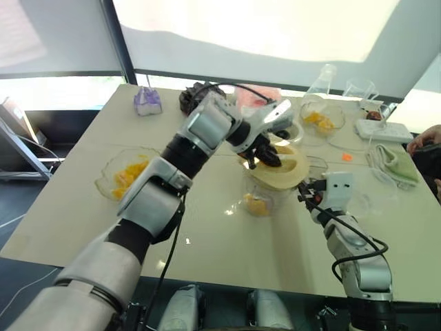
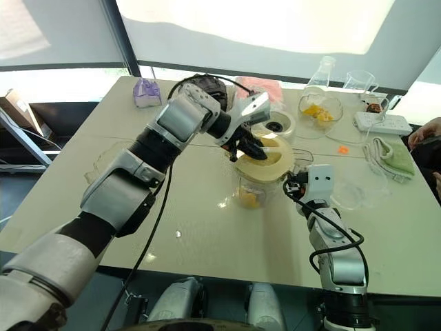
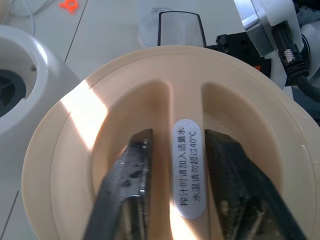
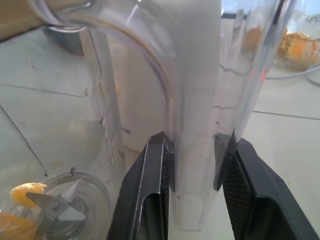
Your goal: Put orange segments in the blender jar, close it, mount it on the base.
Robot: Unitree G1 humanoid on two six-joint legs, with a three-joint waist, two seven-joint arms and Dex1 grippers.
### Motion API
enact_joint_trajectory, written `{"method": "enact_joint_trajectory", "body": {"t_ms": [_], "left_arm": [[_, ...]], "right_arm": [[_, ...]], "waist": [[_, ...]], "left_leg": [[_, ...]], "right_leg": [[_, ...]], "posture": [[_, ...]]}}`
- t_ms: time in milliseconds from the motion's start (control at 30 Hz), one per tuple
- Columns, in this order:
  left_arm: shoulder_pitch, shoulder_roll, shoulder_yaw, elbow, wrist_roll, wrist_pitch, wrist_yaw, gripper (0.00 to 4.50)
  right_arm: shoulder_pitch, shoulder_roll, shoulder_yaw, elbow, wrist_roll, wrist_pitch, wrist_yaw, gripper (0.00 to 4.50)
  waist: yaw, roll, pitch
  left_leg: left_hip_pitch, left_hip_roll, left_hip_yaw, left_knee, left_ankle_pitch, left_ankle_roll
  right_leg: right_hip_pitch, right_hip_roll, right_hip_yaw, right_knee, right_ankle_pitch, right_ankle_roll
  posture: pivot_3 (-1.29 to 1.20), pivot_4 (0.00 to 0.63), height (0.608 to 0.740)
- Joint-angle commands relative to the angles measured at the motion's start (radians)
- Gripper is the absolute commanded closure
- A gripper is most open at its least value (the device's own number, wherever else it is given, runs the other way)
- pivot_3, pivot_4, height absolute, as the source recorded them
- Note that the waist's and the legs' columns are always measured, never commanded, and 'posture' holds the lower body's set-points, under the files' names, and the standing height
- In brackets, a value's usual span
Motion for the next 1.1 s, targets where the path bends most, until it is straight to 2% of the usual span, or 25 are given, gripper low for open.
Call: {"method": "enact_joint_trajectory", "body": {"t_ms": [33, 67, 167, 267, 400, 667, 767, 867, 1000, 1100], "left_arm": [[0.079, 0.010, -0.103, 0.033, 0.058, -0.035, -0.004, 1.20], [0.079, 0.017, -0.094, 0.014, 0.051, -0.055, -0.014, 0.77], [0.046, 0.036, -0.018, -0.050, -0.002, -0.115, -0.040, 0.77], [-0.022, 0.055, 0.062, -0.082, -0.054, -0.102, -0.041, 0.77], [-0.092, 0.094, 0.125, -0.125, -0.110, -0.070, -0.046, 0.77], [-0.139, 0.167, 0.144, -0.199, -0.123, -0.133, -0.031, 0.77], [-0.166, 0.189, 0.204, -0.171, -0.155, -0.112, -0.001, 0.77], [-0.105, 0.242, 0.289, -0.183, -0.185, -0.158, 0.056, 0.77], [0.066, 0.297, 0.396, -0.307, -0.256, -0.068, 0.148, 0.77], [0.290, 0.328, 0.445, -0.491, -0.283, -0.009, 0.234, 0.77]], "right_arm": [[-0.013, -0.004, 0.041, -0.079, 0.004, -0.024, 0.039, 3.60], [-0.010, -0.004, 0.041, -0.080, 0.004, -0.025, 0.040, 3.60], [0.003, -0.005, 0.042, -0.085, 0.004, -0.027, 0.044, 3.60], [0.010, -0.005, 0.040, -0.086, 0.003, -0.027, 0.047, 3.60], [0.012, -0.007, 0.040, -0.080, 0.002, -0.027, 0.052, 3.60], [-0.004, -0.016, 0.032, -0.059, -0.001, -0.027, 0.077, 3.60], [-0.002, -0.023, 0.020, -0.067, -0.001, -0.025, 0.081, 3.60], [0.008, -0.025, -0.004, -0.106, 0.004, -0.016, 0.067, 3.60], [0.010, -0.021, -0.044, -0.191, 0.020, 0.032, 0.033, 3.60], [-0.002, -0.034, -0.078, -0.280, 0.053, 0.112, 0.023, 3.60]], "waist": [[-0.011, 0.003, 0.000], [-0.013, 0.004, 0.000], [-0.009, 0.006, 0.001], [-0.009, 0.008, 0.004], [-0.012, 0.011, 0.010], [-0.022, 0.010, 0.021], [-0.027, 0.010, 0.022], [-0.034, 0.011, 0.023], [-0.033, 0.014, 0.024], [-0.030, 0.014, 0.025]], "left_leg": [[0.000, 0.000, 0.000, -0.002, 0.000, 0.000], [-0.001, -0.001, 0.000, -0.003, 0.000, 0.000], [-0.001, -0.001, 0.001, -0.007, 0.000, 0.000], [-0.005, -0.001, 0.001, -0.008, 0.001, -0.001], [-0.021, -0.002, 0.002, -0.008, 0.003, -0.003], [-0.020, -0.001, 0.003, -0.012, 0.003, -0.002], [-0.020, -0.001, 0.003, -0.012, 0.003, -0.002], [-0.019, -0.001, 0.003, -0.012, 0.003, -0.002], [-0.015, -0.001, 0.003, -0.011, 0.003, -0.003], [-0.017, -0.001, 0.001, -0.012, 0.007, -0.010]], "right_leg": [[-0.001, -0.001, 0.000, 0.000, 0.000, 0.000], [-0.001, -0.001, 0.000, 0.000, 0.000, 0.000], [-0.001, -0.001, 0.000, 0.000, 0.000, 0.000], [-0.007, -0.001, 0.000, 0.001, 0.000, 0.000], [-0.024, 0.001, 0.000, 0.003, 0.001, 0.001], [-0.025, 0.010, 0.000, 0.005, 0.000, 0.010], [-0.025, 0.011, 0.000, 0.007, 0.000, 0.010], [-0.025, 0.011, 0.001, 0.008, 0.000, 0.010], [-0.026, 0.010, 0.003, 0.018, -0.003, 0.014], [-0.028, 0.010, 0.002, 0.020, -0.003, 0.014]], "posture": [[0.00, 0.150, 0.740], [0.00, 0.150, 0.740], [0.00, 0.150, 0.740], [0.00, 0.150, 0.740], [0.00, 0.150, 0.740], [0.00, 0.150, 0.740], [0.00, 0.150, 0.740], [0.00, 0.150, 0.740], [0.00, 0.150, 0.740], [0.00, 0.150, 0.740]]}}
